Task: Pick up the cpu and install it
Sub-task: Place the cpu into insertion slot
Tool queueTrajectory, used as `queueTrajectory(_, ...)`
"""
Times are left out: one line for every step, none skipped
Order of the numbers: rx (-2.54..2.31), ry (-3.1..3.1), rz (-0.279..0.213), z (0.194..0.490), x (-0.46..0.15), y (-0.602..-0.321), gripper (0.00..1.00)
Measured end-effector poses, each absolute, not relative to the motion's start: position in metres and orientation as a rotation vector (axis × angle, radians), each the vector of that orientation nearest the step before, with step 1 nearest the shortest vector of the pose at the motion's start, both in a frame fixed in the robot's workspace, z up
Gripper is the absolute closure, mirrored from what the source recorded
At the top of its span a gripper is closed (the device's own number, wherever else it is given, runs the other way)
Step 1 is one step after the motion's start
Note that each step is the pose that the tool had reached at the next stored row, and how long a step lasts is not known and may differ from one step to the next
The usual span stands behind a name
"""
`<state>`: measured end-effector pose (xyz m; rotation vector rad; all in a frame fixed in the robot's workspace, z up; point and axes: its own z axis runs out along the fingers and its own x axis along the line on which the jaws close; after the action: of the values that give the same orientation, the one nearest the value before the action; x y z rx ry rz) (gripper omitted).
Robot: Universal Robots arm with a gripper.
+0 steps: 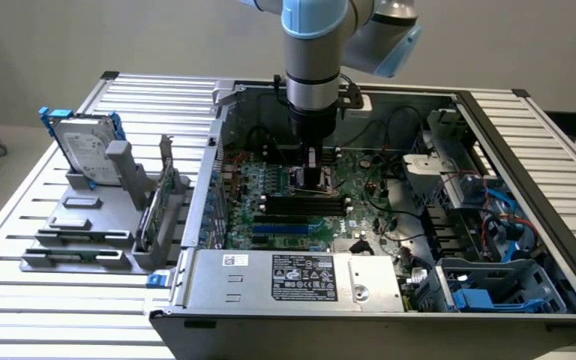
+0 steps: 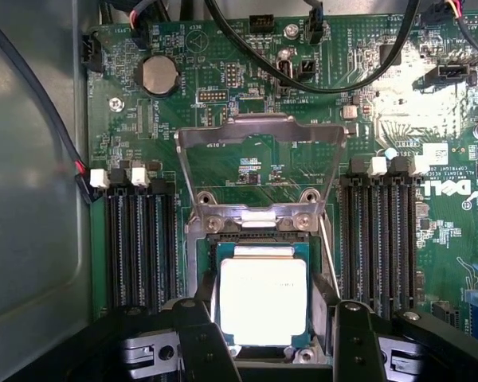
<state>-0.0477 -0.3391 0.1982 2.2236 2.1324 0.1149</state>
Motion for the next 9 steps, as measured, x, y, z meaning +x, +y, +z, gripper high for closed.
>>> queueTrajectory(2.223, 2.132, 0.113, 0.1979, -0.0477, -0.3389, 0.45)
queueTrajectory(2.222, 2.132, 0.113, 0.1976, -0.0476, -0.3388, 0.45)
queueTrajectory(2.221, 2.132, 0.112, 0.1973, -0.0476, -0.3387, 0.45)
queueTrajectory(2.22, 2.133, 0.111, 0.197, -0.0475, -0.3385, 0.45)
queueTrajectory(2.219, 2.133, 0.111, 0.1967, -0.0475, -0.3383, 0.45)
queueTrajectory(2.219, 2.134, 0.111, 0.1964, -0.0474, -0.3381, 0.45)
queueTrajectory(2.218, 2.134, 0.11, 0.1962, -0.0474, -0.3379, 0.45)
queueTrajectory(2.217, 2.135, 0.11, 0.1959, -0.0474, -0.3377, 0.45)
queueTrajectory(2.216, 2.136, 0.11, 0.1956, -0.0474, -0.3374, 0.45)
